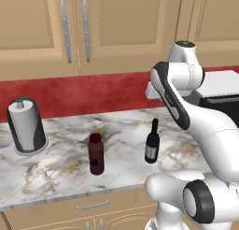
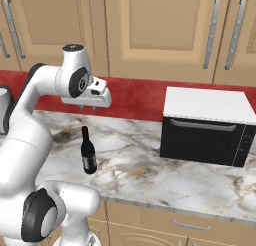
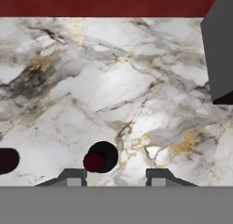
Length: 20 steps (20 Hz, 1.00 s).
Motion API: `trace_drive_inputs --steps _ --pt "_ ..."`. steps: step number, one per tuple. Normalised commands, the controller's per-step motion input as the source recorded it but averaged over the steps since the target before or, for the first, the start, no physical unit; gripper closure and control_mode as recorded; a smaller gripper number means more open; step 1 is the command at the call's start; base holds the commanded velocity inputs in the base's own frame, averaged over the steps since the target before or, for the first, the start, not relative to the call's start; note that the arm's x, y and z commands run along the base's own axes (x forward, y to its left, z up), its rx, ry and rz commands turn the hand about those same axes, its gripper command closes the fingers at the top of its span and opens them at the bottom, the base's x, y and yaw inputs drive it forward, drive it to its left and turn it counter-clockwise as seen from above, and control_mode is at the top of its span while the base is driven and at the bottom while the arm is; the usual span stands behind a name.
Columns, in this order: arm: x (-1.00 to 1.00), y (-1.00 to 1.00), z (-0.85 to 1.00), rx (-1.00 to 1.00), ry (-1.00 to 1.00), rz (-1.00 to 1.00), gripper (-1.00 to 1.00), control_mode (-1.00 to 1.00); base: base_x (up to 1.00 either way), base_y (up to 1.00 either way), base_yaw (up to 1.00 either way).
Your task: There is a wine glass and glass cup on the dining counter. Place the wine bottle next to the wine glass and the juice bottle next to the glass cup.
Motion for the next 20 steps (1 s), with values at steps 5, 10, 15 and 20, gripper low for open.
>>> trace_drive_inputs --steps 5,10,15,20 --pt "-0.03 0.07 0.00 0.00 0.00 0.00 -1.00 -1.00 0.00 0.00 0.00" --pt "-0.01 0.24 0.00 -0.04 0.00 0.00 -1.00 -1.00 0.00 0.00 0.00" --pt "0.03 0.37 0.00 -0.09 0.00 0.00 -1.00 -1.00 0.00 0.00 0.00" --pt "0.04 0.46 0.00 -0.07 0.01 0.00 -1.00 -1.00 0.00 0.00 0.00"
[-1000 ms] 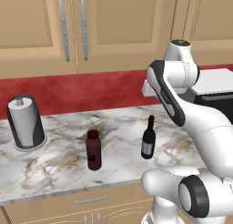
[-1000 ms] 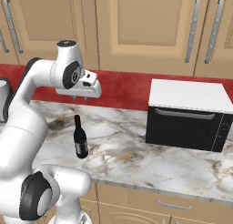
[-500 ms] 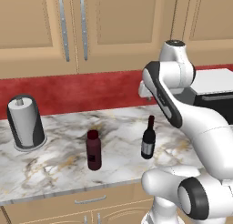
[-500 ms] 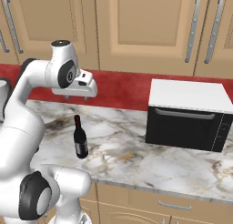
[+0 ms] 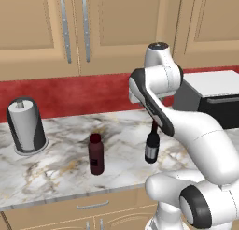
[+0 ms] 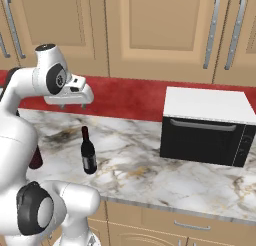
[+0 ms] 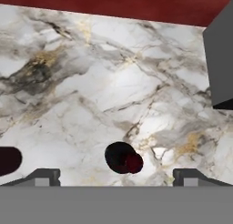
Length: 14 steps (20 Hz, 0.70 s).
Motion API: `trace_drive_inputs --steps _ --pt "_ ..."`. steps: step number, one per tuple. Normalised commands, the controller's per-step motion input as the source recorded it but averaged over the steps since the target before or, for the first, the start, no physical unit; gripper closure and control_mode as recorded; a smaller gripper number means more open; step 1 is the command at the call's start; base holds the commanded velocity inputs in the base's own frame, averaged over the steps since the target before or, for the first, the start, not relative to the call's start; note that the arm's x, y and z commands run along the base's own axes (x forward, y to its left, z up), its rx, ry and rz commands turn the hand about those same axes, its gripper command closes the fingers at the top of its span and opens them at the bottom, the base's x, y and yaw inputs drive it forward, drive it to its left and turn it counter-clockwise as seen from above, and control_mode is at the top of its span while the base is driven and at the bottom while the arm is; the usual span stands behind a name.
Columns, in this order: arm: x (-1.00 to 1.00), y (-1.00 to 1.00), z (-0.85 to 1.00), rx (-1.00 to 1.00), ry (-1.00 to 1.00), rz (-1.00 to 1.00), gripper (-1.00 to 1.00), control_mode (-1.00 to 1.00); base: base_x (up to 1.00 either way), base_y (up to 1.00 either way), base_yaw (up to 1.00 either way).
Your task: There is a wine glass and glass cup on the dining counter. Place the wine bottle next to the wine glass and the juice bottle next to the glass cup.
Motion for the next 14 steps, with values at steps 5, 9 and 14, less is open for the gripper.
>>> trace_drive_inputs --steps 5,9,14 --pt "0.01 0.54 0.00 -0.01 0.00 0.00 -1.00 -1.00 0.00 0.00 0.00" --pt "0.00 0.56 0.00 0.00 0.00 0.00 -1.00 -1.00 0.00 0.00 0.00" --pt "0.00 0.56 -0.03 0.00 0.00 0.00 -1.00 -1.00 0.00 0.00 0.00"
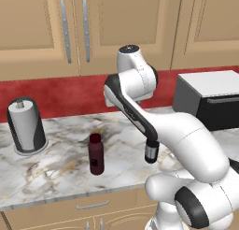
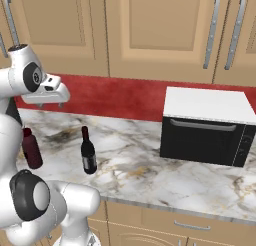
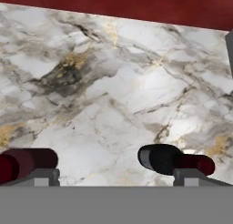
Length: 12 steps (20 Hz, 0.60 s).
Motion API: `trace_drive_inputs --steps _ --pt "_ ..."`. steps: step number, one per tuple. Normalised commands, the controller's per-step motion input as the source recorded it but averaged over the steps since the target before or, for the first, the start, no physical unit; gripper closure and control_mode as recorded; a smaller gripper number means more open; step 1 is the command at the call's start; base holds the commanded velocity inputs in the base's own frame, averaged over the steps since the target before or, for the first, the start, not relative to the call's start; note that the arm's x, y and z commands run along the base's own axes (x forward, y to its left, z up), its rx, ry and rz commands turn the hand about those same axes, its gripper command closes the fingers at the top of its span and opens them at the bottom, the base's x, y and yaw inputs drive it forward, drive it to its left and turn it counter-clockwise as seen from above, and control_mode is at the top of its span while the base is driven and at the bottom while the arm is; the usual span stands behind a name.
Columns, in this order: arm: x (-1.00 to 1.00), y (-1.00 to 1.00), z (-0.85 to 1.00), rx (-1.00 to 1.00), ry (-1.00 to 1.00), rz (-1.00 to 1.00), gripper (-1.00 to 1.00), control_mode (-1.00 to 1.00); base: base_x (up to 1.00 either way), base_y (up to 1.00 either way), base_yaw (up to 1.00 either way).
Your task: There is a wine glass and glass cup on the dining counter. Place the wine bottle next to the wine glass and the juice bottle next to the glass cup.
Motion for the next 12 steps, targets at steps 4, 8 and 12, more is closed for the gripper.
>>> trace_drive_inputs --steps 4,8,12 --pt "0.00 0.52 -0.09 0.00 0.00 0.00 -1.00 -1.00 0.00 0.00 0.00" --pt "0.00 0.43 -0.14 0.03 0.00 0.02 -1.00 -1.00 0.00 0.00 0.00" --pt "-0.01 0.44 -0.17 0.05 0.00 0.01 -1.00 -1.00 0.00 0.00 0.00"
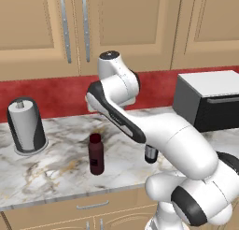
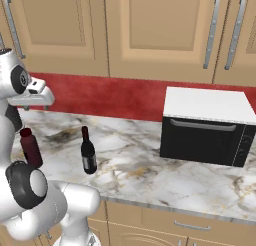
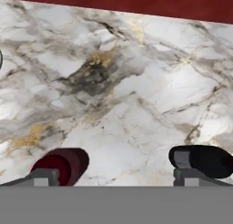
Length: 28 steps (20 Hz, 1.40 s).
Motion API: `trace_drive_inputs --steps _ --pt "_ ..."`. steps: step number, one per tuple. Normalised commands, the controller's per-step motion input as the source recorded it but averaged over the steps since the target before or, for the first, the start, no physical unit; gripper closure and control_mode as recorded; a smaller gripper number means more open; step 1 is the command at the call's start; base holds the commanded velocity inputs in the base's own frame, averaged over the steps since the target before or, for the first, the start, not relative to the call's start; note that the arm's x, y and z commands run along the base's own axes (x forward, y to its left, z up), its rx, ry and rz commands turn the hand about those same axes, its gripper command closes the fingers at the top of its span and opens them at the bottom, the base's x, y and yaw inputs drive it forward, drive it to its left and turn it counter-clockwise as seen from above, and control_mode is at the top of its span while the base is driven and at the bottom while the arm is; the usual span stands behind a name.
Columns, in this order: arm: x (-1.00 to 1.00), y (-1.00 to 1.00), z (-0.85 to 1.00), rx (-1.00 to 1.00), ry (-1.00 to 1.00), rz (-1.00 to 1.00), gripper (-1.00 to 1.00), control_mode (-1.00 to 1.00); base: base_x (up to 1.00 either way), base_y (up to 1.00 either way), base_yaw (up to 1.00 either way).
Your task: There is a wine glass and glass cup on the dining counter. Place the wine bottle next to the wine glass and the juice bottle next to the glass cup.
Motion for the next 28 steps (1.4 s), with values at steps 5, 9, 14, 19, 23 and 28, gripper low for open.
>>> trace_drive_inputs --steps 5,9,14,19,23,28 --pt "-0.06 0.34 -0.16 0.12 0.00 0.04 -1.00 -1.00 0.00 0.00 0.00" --pt "-0.03 0.31 -0.15 0.12 0.00 0.03 -1.00 -1.00 0.00 0.00 0.00" --pt "-0.01 0.24 -0.14 0.09 0.04 0.02 -1.00 -1.00 0.00 0.00 0.00" --pt "-0.07 0.16 -0.12 0.03 0.09 0.01 -1.00 -1.00 0.00 0.00 0.00" --pt "-0.08 0.12 -0.09 0.00 0.18 0.00 -1.00 -1.00 0.00 0.00 0.00" --pt "-0.08 0.11 -0.12 0.00 0.17 0.00 -1.00 -1.00 0.00 0.00 0.00"
